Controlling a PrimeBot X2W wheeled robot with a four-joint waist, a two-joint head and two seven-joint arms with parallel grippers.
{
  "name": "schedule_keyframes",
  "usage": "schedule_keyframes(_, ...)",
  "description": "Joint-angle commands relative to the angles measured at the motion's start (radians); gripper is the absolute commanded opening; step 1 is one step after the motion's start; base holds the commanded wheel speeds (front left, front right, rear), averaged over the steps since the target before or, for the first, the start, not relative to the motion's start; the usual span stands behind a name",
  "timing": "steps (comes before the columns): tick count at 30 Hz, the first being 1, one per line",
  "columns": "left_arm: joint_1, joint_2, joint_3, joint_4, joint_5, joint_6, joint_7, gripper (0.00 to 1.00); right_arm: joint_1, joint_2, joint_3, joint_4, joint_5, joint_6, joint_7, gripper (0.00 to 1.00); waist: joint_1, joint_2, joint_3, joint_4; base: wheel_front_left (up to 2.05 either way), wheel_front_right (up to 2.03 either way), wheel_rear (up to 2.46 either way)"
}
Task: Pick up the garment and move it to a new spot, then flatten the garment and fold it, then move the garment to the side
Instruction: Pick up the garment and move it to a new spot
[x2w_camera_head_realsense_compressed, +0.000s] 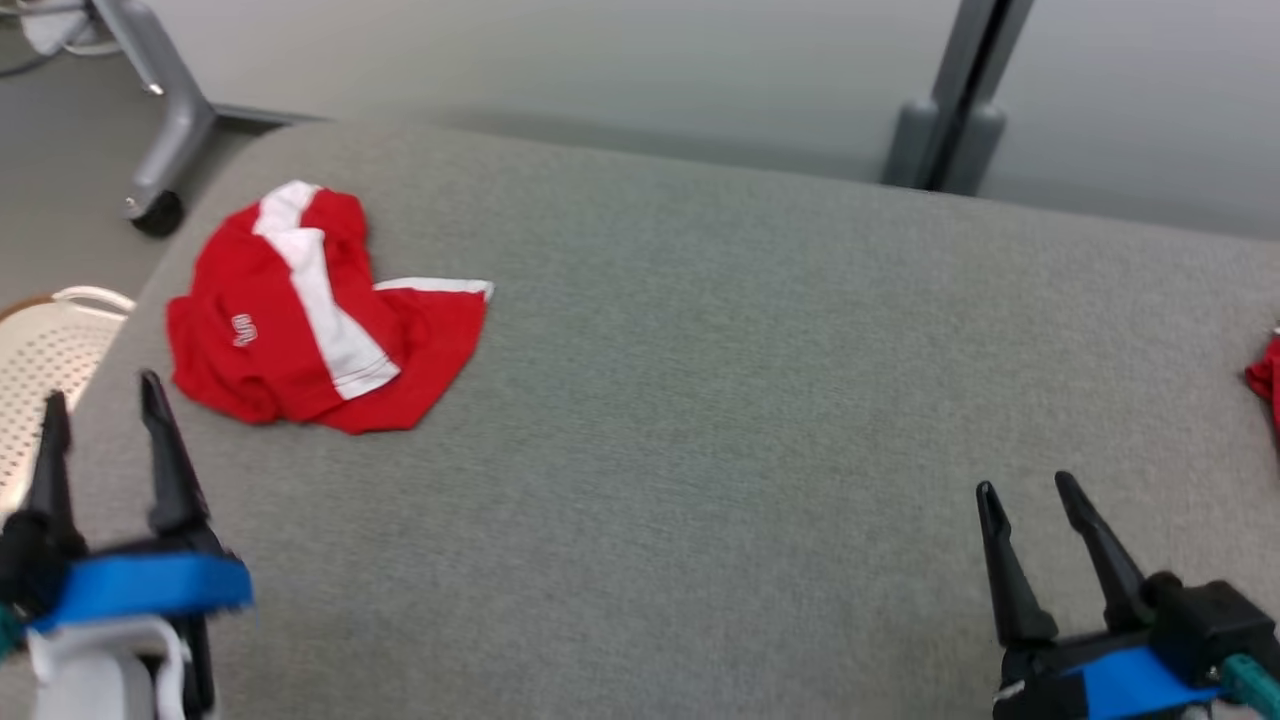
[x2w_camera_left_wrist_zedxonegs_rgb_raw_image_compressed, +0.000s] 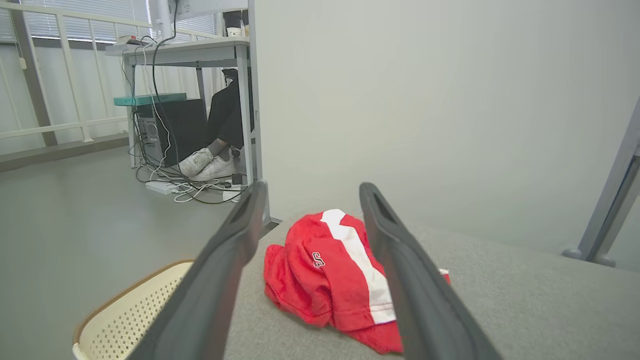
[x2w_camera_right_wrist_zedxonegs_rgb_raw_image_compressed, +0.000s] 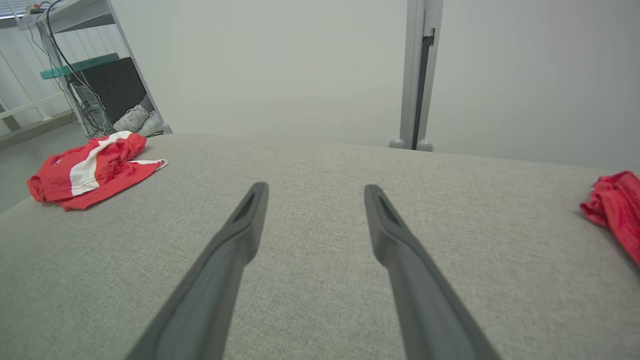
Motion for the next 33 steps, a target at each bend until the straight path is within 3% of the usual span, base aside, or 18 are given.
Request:
schedule_keyframes(1, -0.051, 0.015, 0.013, 0.014, -0.012, -0.001, -0.002, 1.00, -0.017, -0.014, -0.005, -0.018, -0.012, 0.000, 0.007, 1.00, 0.0000, 0.0000, 0.020, -0.008, 0.00, 0.00, 0.00)
schedule_keyframes(11, -0.394, 0.183, 0.076, 0.201, -0.049, -0.003, 0.033, 1.00, -0.089, -0.050, -0.045, -0.215, -0.043, 0.000, 0.071, 1.00, 0.0000, 0.0000, 0.226, -0.132, 0.00, 0.00, 0.00)
schedule_keyframes(18, -0.577, 0.274, 0.061, 0.396, -0.078, -0.024, 0.106, 1.00, -0.101, -0.061, -0.084, -0.329, -0.047, 0.000, 0.097, 1.00, 0.0000, 0.0000, 0.342, -0.170, 0.00, 0.00, 0.00)
schedule_keyframes(24, -0.689, 0.303, 0.006, 0.576, -0.097, -0.043, 0.184, 1.00, -0.109, -0.084, -0.100, -0.368, -0.050, 0.000, 0.123, 1.00, 0.0000, 0.0000, 0.405, -0.167, 0.00, 0.00, 0.00)
schedule_keyframes(33, -0.743, 0.294, -0.126, 0.782, -0.217, -0.054, 0.492, 1.00, -0.121, -0.110, -0.114, -0.382, -0.039, 0.000, 0.141, 1.00, 0.0000, 0.0000, 0.419, -0.158, 0.00, 0.00, 0.00)
